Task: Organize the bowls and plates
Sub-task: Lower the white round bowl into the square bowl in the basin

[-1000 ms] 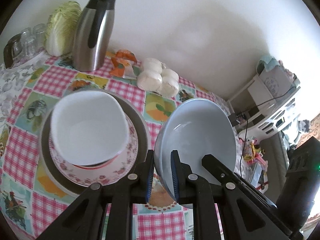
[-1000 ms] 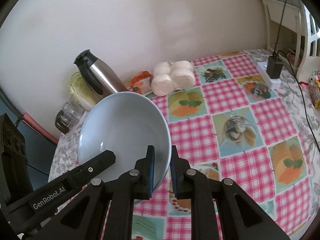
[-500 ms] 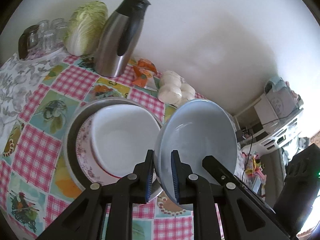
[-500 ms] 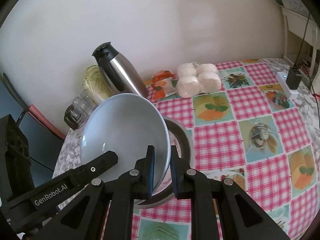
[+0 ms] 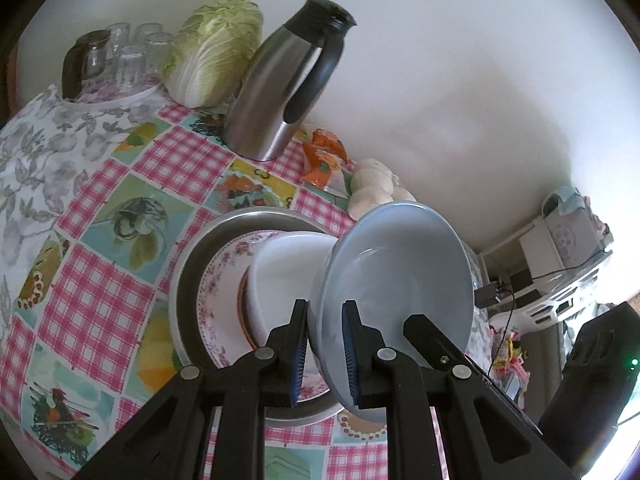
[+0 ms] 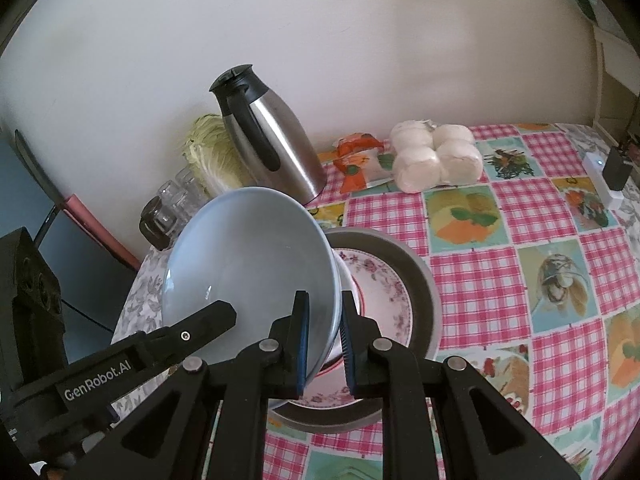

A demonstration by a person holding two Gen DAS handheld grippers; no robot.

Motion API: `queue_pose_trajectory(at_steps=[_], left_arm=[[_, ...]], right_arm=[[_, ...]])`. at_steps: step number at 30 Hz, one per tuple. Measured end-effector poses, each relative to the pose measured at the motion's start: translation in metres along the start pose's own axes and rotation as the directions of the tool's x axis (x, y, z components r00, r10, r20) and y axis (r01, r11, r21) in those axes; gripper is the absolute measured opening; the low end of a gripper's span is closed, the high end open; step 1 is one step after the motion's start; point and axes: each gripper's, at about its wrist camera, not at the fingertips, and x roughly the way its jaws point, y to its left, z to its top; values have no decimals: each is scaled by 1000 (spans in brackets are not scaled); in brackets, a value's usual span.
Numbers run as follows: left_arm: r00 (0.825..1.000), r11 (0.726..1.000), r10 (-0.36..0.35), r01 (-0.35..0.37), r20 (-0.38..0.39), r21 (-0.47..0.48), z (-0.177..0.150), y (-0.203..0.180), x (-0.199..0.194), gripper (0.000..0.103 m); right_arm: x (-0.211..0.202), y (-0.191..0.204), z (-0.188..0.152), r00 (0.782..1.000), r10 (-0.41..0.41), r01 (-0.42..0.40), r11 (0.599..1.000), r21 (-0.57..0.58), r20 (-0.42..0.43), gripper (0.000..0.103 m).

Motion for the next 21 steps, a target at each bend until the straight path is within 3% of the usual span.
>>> queue_pose_trajectory(at_steps=[21], left_arm=[[999, 999, 28, -29, -31, -45, 13, 21, 19, 18]], right_arm=[[31, 9, 2, 998, -40, 39, 999, -22, -39, 17]])
